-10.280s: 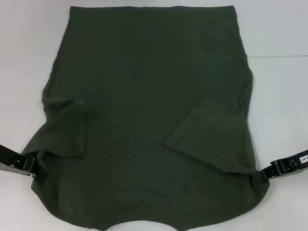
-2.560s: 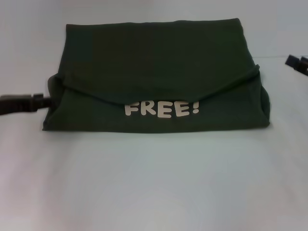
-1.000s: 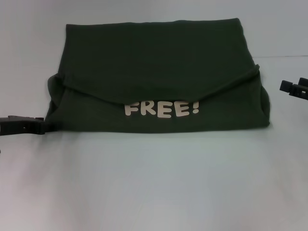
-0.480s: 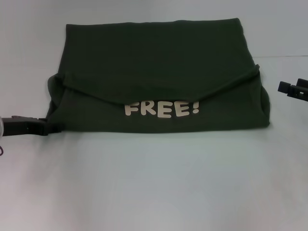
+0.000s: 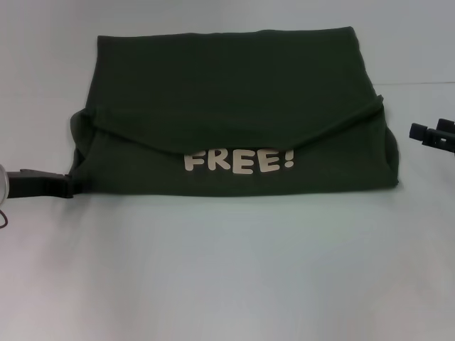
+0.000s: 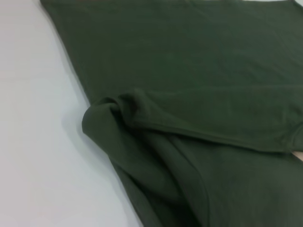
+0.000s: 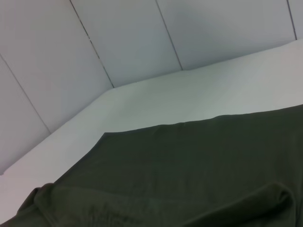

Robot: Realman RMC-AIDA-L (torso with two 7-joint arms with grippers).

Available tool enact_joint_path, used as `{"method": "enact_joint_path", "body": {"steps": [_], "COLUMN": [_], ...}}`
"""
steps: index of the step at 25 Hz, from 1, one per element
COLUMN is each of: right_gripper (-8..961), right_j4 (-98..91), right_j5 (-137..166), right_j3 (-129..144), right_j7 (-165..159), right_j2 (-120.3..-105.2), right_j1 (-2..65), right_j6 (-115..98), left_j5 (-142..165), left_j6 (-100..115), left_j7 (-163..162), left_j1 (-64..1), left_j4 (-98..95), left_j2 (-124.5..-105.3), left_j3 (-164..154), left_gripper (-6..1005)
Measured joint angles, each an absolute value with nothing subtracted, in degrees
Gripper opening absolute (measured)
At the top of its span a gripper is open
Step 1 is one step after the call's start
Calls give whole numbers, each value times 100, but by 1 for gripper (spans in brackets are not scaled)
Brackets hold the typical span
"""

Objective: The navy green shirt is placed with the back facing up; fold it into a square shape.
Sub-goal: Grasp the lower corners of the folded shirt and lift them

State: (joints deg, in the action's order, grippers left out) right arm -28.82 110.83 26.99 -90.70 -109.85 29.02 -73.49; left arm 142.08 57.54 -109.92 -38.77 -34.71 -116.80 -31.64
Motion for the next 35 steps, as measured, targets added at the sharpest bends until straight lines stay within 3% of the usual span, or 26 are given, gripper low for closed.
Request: {"method": "enact_joint_path", "body": {"steps": [9, 14, 35], "right_gripper": [931, 932, 931], "right_j4": [-2883, -2882, -2889], "right_j5": [11087, 11092, 11211], "right_j3": [2747, 2860, 3050], "right_j7": [-9070, -9137, -9475], "right_j2": [-10997, -10995, -11055], "right_j1": [2906, 2923, 2955], "right_j6": [-7300, -7221, -7114], "left_j5": [14238, 14239, 14266], "left_j6": [5764, 5793, 5916], "left_j7": [-11004, -11009, -11004], "left_j1": [-3879, -3884, -3980], "left_j4": [-3463, -3463, -3489], "left_j2": [-11689, -11689, -11622], "left_j3": [-3169, -3229, -3289], "left_gripper": [117, 45, 45]}}
